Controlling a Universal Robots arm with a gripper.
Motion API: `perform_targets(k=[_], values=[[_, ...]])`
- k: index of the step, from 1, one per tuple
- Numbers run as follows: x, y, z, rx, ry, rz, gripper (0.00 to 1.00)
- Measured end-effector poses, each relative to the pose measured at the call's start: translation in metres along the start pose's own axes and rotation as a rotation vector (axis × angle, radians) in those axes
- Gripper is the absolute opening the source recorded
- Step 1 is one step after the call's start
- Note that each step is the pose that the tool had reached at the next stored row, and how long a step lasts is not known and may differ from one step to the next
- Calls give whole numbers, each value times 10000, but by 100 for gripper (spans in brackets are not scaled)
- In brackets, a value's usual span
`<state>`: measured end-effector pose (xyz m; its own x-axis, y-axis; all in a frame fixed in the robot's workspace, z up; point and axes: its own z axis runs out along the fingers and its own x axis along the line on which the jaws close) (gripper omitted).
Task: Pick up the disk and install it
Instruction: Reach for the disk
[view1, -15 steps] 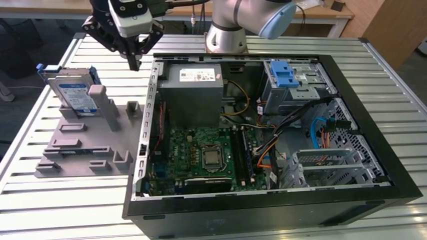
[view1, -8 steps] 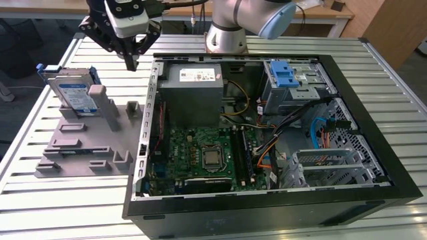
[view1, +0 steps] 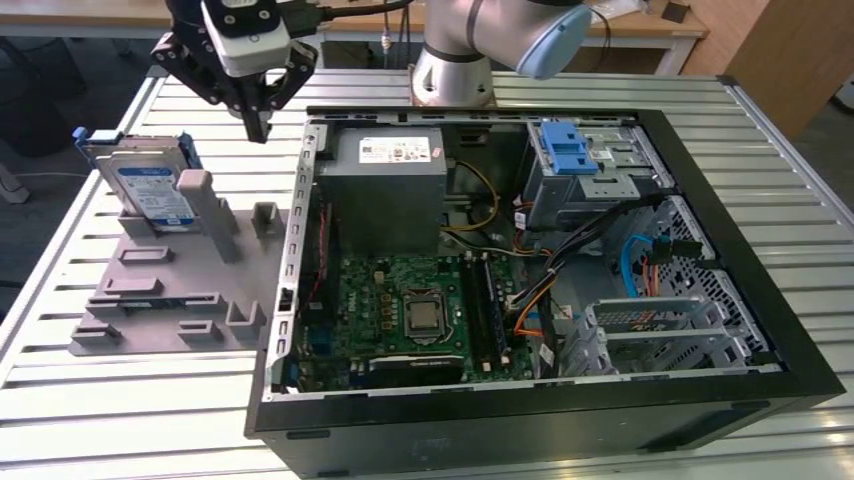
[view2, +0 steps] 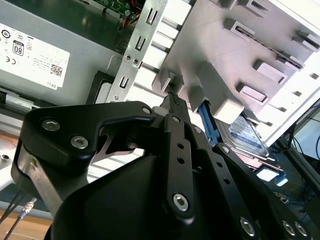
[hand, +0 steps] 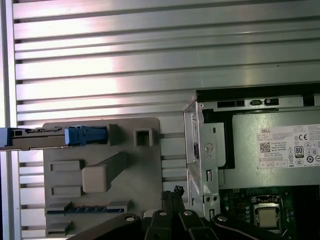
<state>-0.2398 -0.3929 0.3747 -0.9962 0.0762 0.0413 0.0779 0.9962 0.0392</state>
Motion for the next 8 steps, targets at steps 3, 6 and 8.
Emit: perform_targets(k=[3,6,8], values=[[27,-1,6,0,24,1,11],[47,-3,10,3,59,2,11],[60,-3,13,5,85,3,11]])
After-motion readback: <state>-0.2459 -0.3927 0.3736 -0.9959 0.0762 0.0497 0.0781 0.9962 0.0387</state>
